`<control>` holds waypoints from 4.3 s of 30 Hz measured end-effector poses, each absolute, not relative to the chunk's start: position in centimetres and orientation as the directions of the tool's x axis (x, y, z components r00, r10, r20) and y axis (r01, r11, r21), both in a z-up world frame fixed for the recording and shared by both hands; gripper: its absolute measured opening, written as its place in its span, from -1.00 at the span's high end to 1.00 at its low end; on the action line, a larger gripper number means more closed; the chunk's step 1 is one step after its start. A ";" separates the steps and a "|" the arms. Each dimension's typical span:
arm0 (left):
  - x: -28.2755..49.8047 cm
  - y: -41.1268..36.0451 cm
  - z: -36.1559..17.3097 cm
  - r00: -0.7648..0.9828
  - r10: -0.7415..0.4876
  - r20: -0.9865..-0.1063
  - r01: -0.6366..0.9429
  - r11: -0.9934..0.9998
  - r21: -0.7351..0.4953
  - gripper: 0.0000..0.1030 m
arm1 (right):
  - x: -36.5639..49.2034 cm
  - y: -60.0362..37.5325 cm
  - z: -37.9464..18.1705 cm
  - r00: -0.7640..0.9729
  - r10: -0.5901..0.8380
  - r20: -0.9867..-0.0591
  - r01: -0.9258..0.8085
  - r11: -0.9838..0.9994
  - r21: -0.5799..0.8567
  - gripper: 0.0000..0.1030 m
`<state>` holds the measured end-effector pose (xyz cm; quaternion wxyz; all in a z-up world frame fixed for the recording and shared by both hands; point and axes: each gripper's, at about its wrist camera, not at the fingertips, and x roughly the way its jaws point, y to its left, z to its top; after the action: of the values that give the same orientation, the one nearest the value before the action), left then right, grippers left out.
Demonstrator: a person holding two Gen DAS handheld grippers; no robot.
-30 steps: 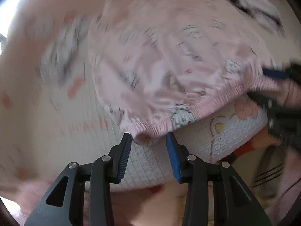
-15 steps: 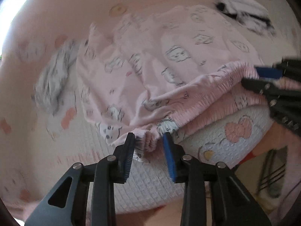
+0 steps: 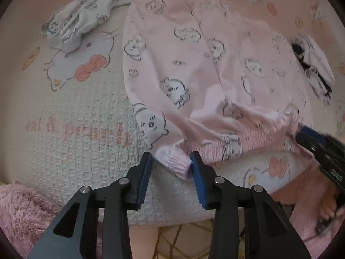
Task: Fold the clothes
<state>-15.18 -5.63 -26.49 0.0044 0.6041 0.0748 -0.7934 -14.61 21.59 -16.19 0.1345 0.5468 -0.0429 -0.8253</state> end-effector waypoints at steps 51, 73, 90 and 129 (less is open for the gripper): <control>-11.6 -8.6 -27.3 -0.374 0.331 -0.866 0.301 -0.840 -0.451 0.70 | -12.0 30.5 -18.9 -0.315 -0.306 -0.898 -0.190 -0.907 0.376 0.43; -11.1 -10.7 -27.9 -0.388 0.479 -0.787 0.338 -0.721 -0.605 0.15 | -11.3 28.7 -19.9 -0.302 -0.201 -0.932 -0.162 -0.952 0.258 0.25; -11.6 -10.7 -28.1 -0.338 0.418 -0.843 0.286 -0.808 -0.515 0.80 | -11.1 22.5 -21.5 -0.333 -0.126 -0.934 -0.028 -0.989 0.144 0.83; -7.0 -11.4 -24.0 -0.378 0.445 -0.812 0.286 -0.778 -0.559 0.81 | -7.4 25.4 -21.1 -0.233 -0.303 -0.924 -0.097 -0.938 0.333 0.73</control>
<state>-7.04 -11.36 -23.95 -0.0521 0.5554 0.3291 -0.7619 -7.40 25.45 -21.08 0.0673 0.6154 -0.1625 -0.7683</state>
